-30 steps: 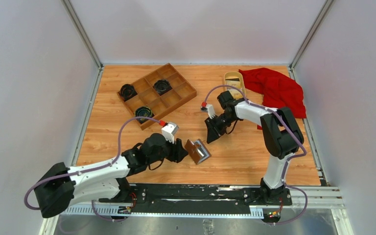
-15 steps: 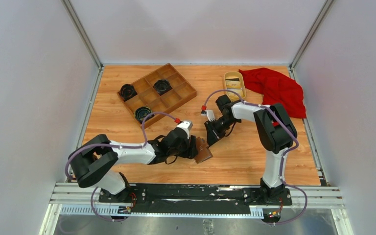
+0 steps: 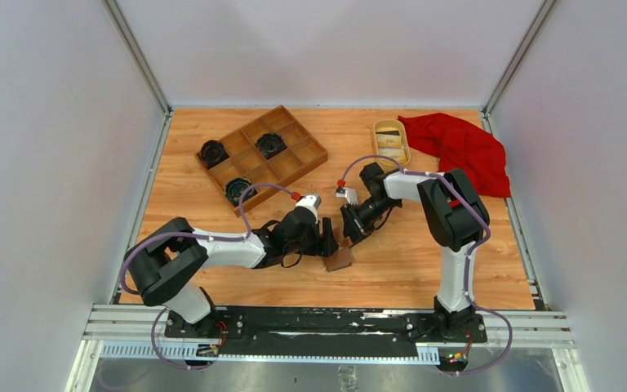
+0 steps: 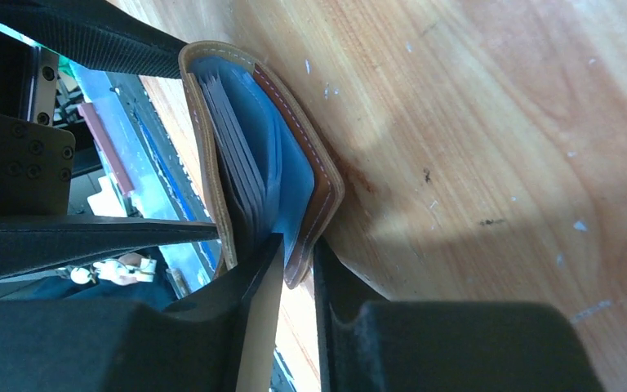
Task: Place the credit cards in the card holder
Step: Close the card holder at the center of the board.
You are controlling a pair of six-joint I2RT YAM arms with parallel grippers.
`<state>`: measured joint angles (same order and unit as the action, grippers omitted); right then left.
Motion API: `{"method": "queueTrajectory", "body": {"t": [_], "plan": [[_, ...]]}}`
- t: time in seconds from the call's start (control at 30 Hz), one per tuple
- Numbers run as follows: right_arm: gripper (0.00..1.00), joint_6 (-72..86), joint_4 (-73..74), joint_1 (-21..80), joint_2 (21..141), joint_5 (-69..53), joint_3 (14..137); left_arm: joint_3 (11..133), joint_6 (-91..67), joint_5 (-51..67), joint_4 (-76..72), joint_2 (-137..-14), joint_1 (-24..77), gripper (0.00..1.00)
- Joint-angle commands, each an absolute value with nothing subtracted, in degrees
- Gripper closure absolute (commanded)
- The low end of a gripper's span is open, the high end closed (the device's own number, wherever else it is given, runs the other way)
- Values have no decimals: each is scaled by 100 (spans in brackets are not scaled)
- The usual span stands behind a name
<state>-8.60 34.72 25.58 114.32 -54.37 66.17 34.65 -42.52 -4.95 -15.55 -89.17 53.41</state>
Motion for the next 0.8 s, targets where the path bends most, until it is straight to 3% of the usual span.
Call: {"method": "queueTrajectory", "body": {"t": [0.0,0.37,0.57,0.67,0.77], "plan": [[73,-730,3413,2644,11714,-5855,6580,3238,-4563,-98,-1109,-9379,5242,29],[74,-559,3302,2478,11912,-6669,6549,3015,-5351,373,-2205,-9175,5190,32],[74,-561,3262,2343,11889,-6922,6539,2695,-5555,77,-2542,-8794,5169,42],[73,-583,3252,2338,11870,-7067,6539,2529,-5607,220,-3080,-8818,5121,56],[72,-646,3260,2315,11822,-7162,6552,2442,-5575,500,-3564,-8929,5066,86]]}}
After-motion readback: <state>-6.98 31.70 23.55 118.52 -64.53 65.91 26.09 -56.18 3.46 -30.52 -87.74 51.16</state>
